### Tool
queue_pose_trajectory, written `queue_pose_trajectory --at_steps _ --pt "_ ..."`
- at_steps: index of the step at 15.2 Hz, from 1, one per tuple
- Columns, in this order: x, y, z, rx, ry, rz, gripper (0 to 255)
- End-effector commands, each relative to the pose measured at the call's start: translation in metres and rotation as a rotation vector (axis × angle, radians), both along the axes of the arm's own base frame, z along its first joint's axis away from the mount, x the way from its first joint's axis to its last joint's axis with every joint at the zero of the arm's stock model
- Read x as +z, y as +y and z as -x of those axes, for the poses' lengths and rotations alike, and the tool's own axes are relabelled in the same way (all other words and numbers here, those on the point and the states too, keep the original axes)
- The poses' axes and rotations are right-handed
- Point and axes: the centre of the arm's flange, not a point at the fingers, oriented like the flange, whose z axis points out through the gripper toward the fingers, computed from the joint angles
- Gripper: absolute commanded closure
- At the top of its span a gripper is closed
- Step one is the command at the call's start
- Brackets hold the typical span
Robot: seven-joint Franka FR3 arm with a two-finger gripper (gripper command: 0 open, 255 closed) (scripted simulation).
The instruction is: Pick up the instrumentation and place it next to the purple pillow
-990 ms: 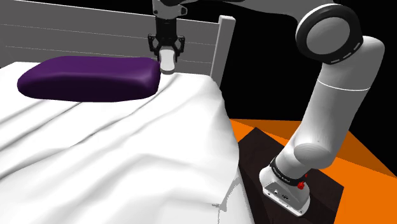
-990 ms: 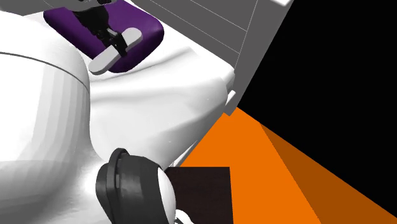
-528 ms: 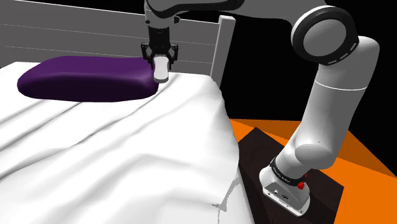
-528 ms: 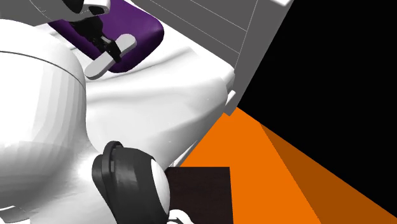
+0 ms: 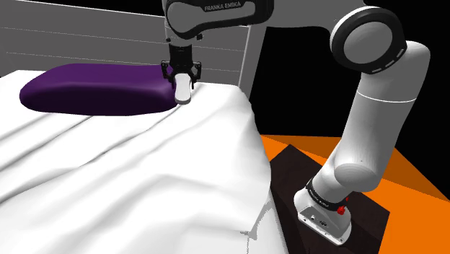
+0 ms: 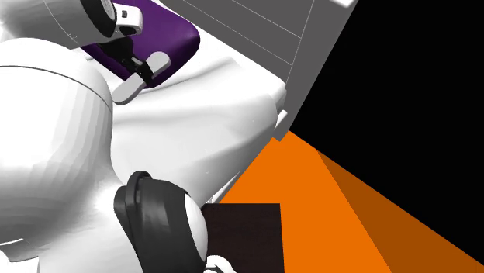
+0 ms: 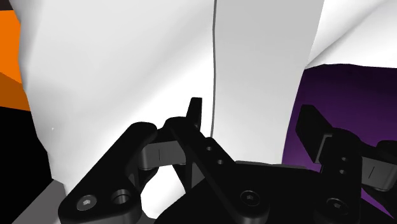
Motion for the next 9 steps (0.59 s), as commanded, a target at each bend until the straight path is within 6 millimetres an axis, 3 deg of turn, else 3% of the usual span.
queue_pose_trajectory --at_steps 1,9 --pt "-0.01 -0.001 -0.001 0.0 -0.001 0.0 255" --pt "-0.052 -0.001 -0.001 0.0 -0.001 0.0 255"
